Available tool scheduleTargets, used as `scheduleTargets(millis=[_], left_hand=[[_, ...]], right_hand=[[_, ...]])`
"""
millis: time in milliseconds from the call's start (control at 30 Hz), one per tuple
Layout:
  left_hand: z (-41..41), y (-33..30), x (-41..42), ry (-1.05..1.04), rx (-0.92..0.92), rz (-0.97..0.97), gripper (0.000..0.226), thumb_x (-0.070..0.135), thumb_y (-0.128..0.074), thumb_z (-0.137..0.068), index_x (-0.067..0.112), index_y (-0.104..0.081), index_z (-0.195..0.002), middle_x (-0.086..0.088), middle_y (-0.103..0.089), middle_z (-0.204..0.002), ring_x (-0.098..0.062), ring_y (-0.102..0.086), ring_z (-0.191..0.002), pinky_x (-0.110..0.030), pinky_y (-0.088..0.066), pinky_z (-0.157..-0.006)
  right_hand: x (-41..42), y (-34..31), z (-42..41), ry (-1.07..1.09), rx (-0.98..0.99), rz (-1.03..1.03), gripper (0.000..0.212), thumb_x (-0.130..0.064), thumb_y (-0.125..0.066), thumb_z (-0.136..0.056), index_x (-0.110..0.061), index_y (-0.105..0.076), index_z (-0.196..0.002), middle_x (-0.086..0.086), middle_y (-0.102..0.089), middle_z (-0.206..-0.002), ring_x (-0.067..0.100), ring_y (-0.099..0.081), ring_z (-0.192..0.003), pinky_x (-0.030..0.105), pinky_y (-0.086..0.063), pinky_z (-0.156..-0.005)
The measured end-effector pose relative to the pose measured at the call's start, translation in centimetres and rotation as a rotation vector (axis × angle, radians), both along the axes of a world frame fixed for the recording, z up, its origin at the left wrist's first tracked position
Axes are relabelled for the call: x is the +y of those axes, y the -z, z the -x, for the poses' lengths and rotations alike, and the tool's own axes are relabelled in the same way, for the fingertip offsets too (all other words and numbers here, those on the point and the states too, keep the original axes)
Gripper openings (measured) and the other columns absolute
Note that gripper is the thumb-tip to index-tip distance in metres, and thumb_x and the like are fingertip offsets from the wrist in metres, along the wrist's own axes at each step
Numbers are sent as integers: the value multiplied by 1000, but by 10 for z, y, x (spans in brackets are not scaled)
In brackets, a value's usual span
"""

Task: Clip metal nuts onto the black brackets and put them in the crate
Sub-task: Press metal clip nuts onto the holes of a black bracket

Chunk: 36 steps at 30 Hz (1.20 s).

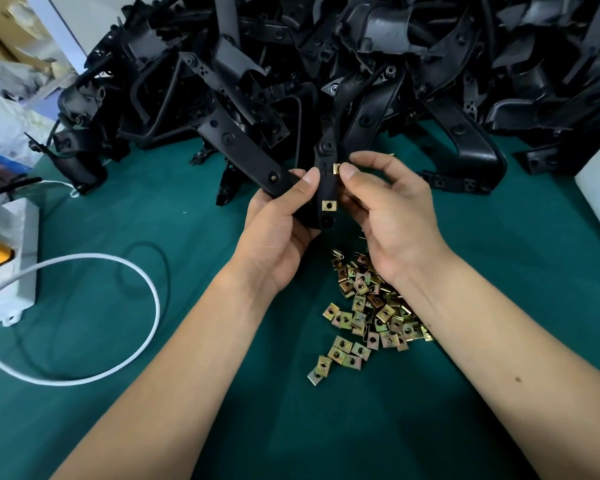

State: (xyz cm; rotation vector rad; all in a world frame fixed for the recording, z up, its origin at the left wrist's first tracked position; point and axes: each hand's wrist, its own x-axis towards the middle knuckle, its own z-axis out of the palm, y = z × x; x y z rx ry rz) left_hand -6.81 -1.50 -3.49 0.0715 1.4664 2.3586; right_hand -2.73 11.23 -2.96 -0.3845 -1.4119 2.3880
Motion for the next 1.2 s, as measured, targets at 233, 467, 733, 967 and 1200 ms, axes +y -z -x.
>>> scheduleTargets(millis=[233, 467, 733, 967, 1200], left_hand=[[-2, 0, 2, -1, 58, 22, 19, 10, -66, -98, 10, -55, -113, -8, -68, -91, -22, -65, -81, -36, -57, -65], [-2, 1, 1, -12, 52, -39, 17, 6, -65, -96, 18, -55, -100, -3, -67, -89, -20, -63, -78, -34, -54, -64], [-3, 4, 6, -112, 252, 103, 26, -2, -67, -94, 13, -51, -107, -14, -59, -97, -31, -62, -94, -45, -55, -80], [-27, -30, 36, -47, 514, 141, 42, -8, -53, -86, 5, -43, -125, -15, -57, -114, -24, -58, -111, -45, -48, -106], [-95, -85, 154, 151, 913, 121, 62, -16, -51, -83, 32, -33, -117, -14, -52, -124, -17, -58, -116, -30, -49, -99]], right_hand=[[2, 0, -1, -20, 24, -84, 23, 3, -72, -91, -4, -68, -112, 14, -77, -88, 28, -76, -93, 45, -60, -95], [2, 1, 1, -79, -17, -59, 7, -3, -74, -91, -7, -77, -94, 12, -78, -93, 21, -75, -87, 32, -61, -80], [5, -1, 3, 57, -8, -445, 9, -13, -75, -92, -11, -78, -83, 2, -72, -77, 11, -63, -75, 30, -53, -75], [22, -35, -14, 256, 44, -626, 20, -24, -79, -91, -9, -69, -83, -8, -65, -71, 3, -59, -66, 25, -50, -63], [121, -78, -91, 540, 175, -493, 27, -7, -69, -97, 19, -67, -91, 35, -65, -76, 25, -60, -69, 43, -52, -67]])
